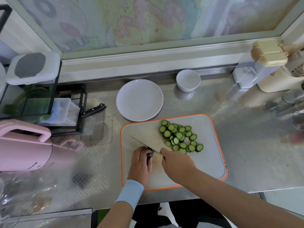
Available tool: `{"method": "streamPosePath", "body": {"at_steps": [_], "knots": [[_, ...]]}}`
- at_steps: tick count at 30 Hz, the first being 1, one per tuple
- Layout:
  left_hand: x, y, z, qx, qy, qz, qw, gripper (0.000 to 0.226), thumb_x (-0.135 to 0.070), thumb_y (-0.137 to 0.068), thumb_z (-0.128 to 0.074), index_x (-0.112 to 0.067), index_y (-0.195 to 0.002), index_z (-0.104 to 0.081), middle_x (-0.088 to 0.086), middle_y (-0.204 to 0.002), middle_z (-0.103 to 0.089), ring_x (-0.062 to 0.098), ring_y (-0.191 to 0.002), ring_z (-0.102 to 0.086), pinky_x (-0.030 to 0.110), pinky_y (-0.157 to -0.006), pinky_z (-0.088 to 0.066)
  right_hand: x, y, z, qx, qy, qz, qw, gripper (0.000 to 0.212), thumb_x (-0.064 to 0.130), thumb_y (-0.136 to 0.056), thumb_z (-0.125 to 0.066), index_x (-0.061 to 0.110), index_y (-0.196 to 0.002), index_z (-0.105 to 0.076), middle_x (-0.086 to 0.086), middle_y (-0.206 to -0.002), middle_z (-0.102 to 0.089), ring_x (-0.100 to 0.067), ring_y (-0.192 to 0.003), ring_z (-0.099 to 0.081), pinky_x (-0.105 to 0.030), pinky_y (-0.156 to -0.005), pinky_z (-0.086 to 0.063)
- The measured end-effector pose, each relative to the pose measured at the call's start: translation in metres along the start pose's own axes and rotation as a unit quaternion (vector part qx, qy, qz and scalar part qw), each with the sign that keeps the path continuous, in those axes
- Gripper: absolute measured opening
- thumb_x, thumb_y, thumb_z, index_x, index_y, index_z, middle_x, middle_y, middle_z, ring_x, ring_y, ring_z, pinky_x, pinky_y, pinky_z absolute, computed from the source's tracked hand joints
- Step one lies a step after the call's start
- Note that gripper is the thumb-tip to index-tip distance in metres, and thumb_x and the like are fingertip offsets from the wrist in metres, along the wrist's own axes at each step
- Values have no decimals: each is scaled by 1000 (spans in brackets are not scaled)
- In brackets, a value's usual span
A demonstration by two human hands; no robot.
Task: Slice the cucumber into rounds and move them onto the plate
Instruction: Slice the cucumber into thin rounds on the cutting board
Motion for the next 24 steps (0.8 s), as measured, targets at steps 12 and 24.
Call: {"method": "streamPosePath", "body": {"at_steps": [12, 24], "knots": [[1, -1, 3, -15, 16, 2, 1000, 24, -17, -89, -51, -12, -113, -52, 1, -116, -48, 19, -107, -47, 22, -97, -38, -4, -15, -17, -7, -32, -10, 999, 14, 30, -101, -31, 21, -100, -43, -4, -68, -54, -28, -62, -54, -32, -51, -41], [-5, 1, 8, -43, 3, -19, 999, 25, -21, -89, -48, -15, -114, -47, 2, -116, -42, 21, -105, -48, 25, -93, -42, -4, 25, 3, -68, -24, 28, 997, 18, 32, -102, -33, 27, -109, -48, -1, -63, -56, -26, -57, -54, -38, -54, -49]]}}
Point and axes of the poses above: each hand's wrist, its own y-axis away from the middle knuckle, its own z-axis out of the back of the hand, x = y × z, the point moved 9 cm from there along -y, towards the middle knuckle
